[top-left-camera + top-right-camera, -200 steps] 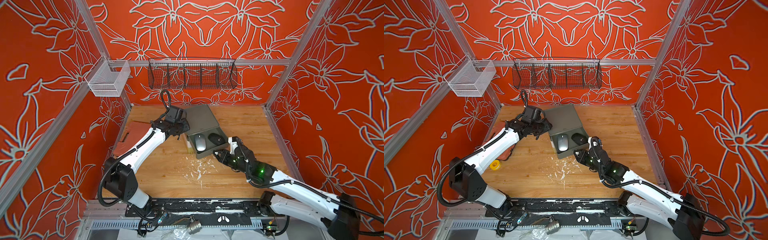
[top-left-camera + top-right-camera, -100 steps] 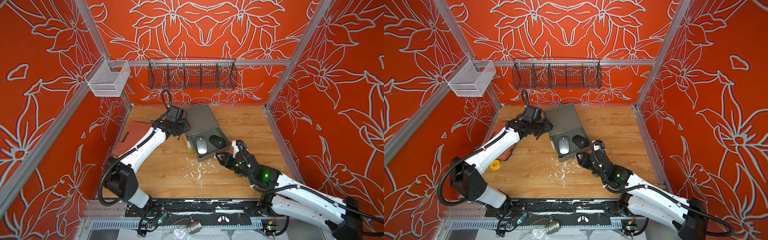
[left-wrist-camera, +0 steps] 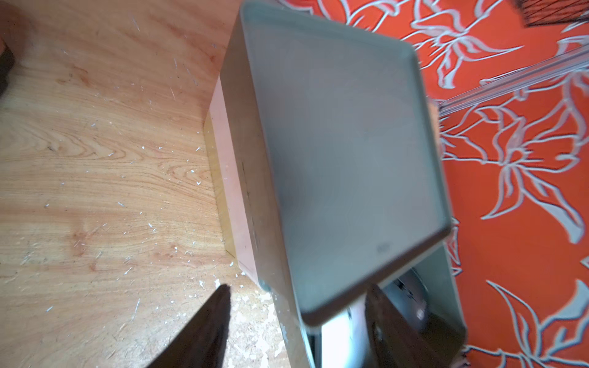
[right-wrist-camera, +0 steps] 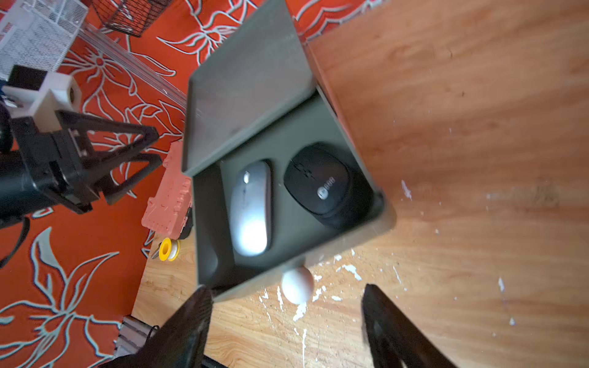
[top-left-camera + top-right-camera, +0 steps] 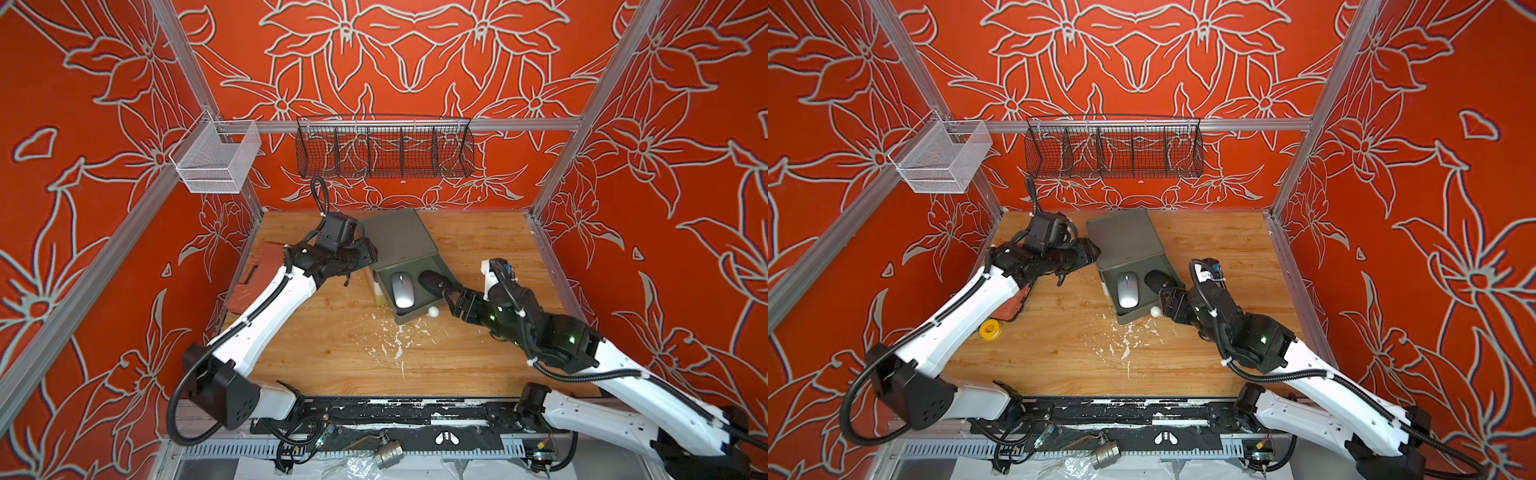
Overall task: Take the mice out of the drawer
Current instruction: Open the drawer in the storage box, then pick up the mouse from the drawer.
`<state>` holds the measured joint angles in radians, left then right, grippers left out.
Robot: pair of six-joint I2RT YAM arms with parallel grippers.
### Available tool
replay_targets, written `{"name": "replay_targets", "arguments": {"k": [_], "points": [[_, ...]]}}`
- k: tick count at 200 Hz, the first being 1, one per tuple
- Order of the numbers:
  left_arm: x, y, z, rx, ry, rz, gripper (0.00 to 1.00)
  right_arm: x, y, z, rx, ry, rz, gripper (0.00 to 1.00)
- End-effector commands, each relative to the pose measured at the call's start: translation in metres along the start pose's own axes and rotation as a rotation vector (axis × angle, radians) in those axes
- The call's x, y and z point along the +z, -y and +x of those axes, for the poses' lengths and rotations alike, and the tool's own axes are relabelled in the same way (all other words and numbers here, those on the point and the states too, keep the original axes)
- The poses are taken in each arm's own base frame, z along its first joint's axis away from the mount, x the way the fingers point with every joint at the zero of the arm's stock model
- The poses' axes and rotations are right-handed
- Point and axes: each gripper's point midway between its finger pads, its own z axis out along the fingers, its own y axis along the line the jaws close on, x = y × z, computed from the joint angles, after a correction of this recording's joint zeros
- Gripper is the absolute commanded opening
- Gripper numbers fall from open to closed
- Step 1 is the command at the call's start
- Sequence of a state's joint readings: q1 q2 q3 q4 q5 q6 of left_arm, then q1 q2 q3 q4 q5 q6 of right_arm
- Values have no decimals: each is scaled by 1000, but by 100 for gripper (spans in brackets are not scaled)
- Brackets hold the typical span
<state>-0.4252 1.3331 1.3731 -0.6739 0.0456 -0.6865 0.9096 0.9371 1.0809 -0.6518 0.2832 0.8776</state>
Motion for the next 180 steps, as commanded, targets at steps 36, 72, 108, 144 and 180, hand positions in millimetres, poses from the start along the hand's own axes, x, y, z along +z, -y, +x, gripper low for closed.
{"name": "replay_targets", "arguments": {"k": [36, 72, 108, 144, 180], "points": [[-48, -17, 28, 100, 12, 43, 72, 49, -34, 17, -402, -292, 128, 80], [-65, -27, 42, 124, -7, 40, 77, 86, -47, 29, -449, -386, 157, 78], [-70, -29, 50, 122, -17, 58, 78, 114, -45, 39, -446, -436, 228, 78], [-78, -29, 50, 115, 14, 78, 80, 131, -39, 43, -409, -429, 264, 78], [-77, -33, 50, 113, 21, 61, 80, 143, -40, 49, -389, -448, 259, 76]]}}
